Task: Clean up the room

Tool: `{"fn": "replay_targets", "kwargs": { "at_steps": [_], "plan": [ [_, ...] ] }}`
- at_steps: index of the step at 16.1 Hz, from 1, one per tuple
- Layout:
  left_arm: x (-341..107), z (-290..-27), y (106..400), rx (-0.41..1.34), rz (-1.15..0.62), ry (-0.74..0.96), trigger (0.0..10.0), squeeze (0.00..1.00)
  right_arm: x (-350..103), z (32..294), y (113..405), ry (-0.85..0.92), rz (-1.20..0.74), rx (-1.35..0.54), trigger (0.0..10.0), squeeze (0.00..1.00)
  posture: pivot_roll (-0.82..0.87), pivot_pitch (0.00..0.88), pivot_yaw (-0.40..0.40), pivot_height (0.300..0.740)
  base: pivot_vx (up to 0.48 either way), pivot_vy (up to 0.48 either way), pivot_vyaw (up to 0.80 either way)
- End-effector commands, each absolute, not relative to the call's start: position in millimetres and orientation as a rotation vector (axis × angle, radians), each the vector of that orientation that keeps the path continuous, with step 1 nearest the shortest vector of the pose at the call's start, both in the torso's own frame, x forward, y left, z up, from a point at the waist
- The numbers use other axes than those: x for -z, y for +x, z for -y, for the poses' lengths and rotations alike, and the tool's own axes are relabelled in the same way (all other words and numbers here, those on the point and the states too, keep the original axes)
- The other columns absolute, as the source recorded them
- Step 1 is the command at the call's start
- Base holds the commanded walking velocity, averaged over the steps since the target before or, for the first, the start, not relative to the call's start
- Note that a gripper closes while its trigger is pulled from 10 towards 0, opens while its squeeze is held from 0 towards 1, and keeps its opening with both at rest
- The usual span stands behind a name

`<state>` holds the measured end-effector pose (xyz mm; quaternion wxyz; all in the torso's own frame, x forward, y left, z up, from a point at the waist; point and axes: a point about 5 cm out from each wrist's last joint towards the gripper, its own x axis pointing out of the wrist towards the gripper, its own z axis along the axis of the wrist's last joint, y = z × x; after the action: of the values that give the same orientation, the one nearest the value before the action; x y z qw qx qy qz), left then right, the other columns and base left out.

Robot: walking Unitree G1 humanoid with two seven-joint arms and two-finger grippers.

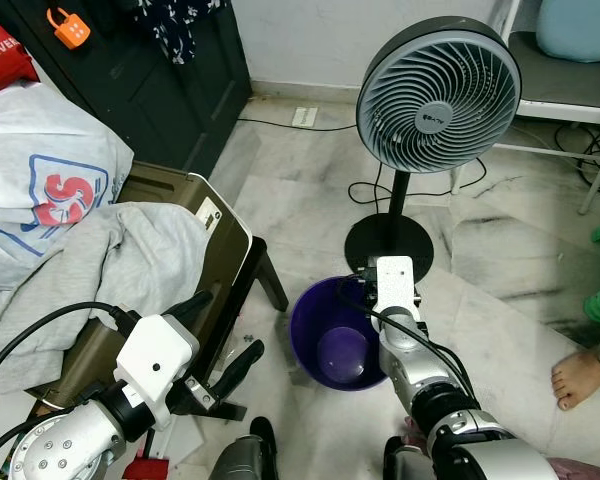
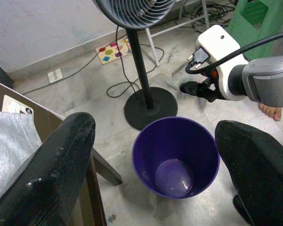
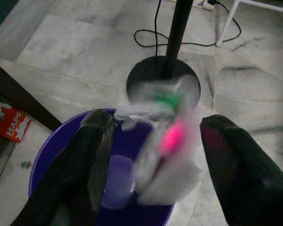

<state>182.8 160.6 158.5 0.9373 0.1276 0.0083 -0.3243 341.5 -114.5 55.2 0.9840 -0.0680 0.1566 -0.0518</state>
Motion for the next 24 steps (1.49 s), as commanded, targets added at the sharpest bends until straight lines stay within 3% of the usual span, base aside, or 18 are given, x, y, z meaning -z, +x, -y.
{"fn": "replay_targets", "kwargs": {
  "at_steps": [1, 6, 12, 14, 18, 24],
  "plan": [
    [-154.8, -163.4, 182.4, 0.651, -0.044, 0.272, 10.0, 0.0, -50.3, 106.6, 338.0, -0.124, -0.335, 0.093, 10.0, 1.0, 0.18, 0.316, 0.159, 0.74, 0.0, 0.0, 0.0],
    [-155.0, -163.0, 186.3, 0.651, -0.037, 0.277, 10.0, 0.0, -53.0, 105.4, 339.4, -0.107, -0.316, 0.084, 10.0, 1.0, 0.18, 0.302, 0.158, 0.74, 0.0, 0.0, 0.0],
    [-161.5, -144.2, 219.4, 0.632, 0.085, 0.238, 10.0, 0.0, -82.3, 98.2, 348.2, -0.093, -0.166, -0.041, 10.0, 1.0, 0.09, 0.186, 0.113, 0.74, 0.0, 0.0, 0.0],
    [-166.4, -135.4, 235.6, 0.62, 0.136, 0.223, 10.0, 0.0, -88.7, 104.8, 347.8, -0.118, -0.126, -0.07, 10.0, 1.0, 0.05, 0.126, 0.091, 0.74, 0.0, 0.0, 0.0],
    [-174.3, -137.4, 269.0, 0.487, 0.217, 0.091, 10.0, 0.0, -116.7, 142.1, 333.3, -0.239, 0.043, -0.018, 10.0, 1.0, -0.05, 0.0, 0.058, 0.74, 0.0, 0.0, 0.0],
    [-168.6, -130.8, 290.5, 0.374, 0.257, 0.053, 10.0, 0.0, -141.0, 162.7, 306.4, -0.291, 0.139, -0.011, 10.0, 1.0, -0.1, 0.0, 0.035, 0.74, 0.0, 0.0, 0.0]
  ]
}}
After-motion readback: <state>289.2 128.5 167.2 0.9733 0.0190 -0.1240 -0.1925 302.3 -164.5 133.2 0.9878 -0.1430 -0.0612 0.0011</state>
